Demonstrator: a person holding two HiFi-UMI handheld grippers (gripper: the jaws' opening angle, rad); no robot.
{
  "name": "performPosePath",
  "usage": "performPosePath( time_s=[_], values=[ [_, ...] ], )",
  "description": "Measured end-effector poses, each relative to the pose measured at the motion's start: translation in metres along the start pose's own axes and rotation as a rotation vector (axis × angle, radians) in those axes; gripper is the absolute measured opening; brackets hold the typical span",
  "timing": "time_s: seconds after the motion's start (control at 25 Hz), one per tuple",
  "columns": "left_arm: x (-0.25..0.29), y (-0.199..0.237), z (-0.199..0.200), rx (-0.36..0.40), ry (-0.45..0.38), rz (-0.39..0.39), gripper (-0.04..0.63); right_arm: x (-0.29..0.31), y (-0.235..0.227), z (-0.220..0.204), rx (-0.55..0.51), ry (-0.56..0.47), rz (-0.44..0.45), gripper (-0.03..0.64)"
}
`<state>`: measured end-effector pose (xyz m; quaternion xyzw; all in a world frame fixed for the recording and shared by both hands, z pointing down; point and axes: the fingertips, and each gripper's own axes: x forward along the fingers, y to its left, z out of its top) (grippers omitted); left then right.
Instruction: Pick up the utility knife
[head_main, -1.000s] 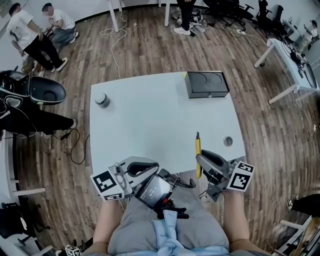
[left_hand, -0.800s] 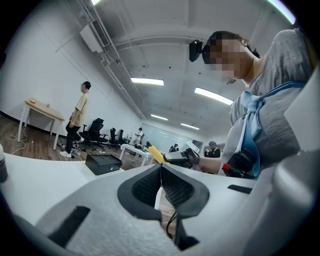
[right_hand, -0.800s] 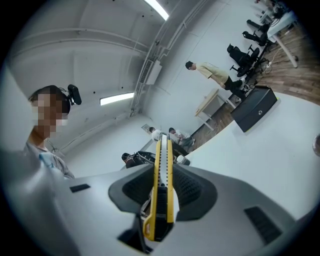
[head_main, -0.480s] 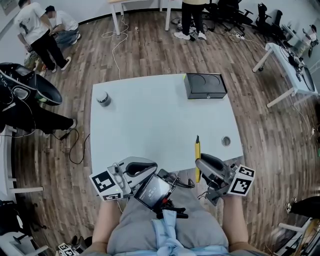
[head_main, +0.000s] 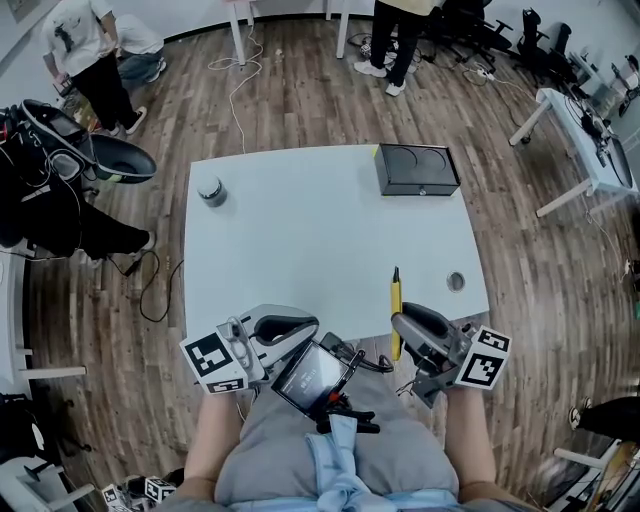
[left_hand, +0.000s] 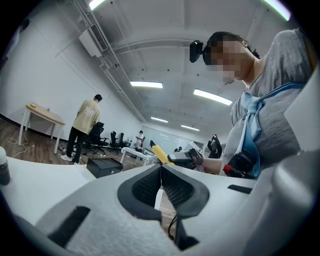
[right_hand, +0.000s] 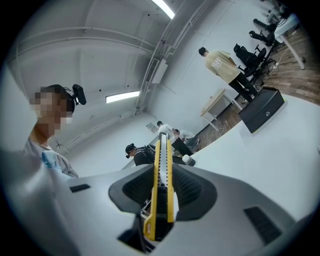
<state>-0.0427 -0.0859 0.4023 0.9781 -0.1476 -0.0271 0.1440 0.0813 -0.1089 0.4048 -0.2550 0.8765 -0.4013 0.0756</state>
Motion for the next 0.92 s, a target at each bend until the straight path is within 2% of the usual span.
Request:
performPosePath(
  time_s=[0.92],
  values=[
    [0.002, 0.005, -0.003, -0.011, 0.013, -0.005, 0.018, 0.005, -0.012, -0.002, 0.029, 0.006, -0.006, 0.124]
  ],
)
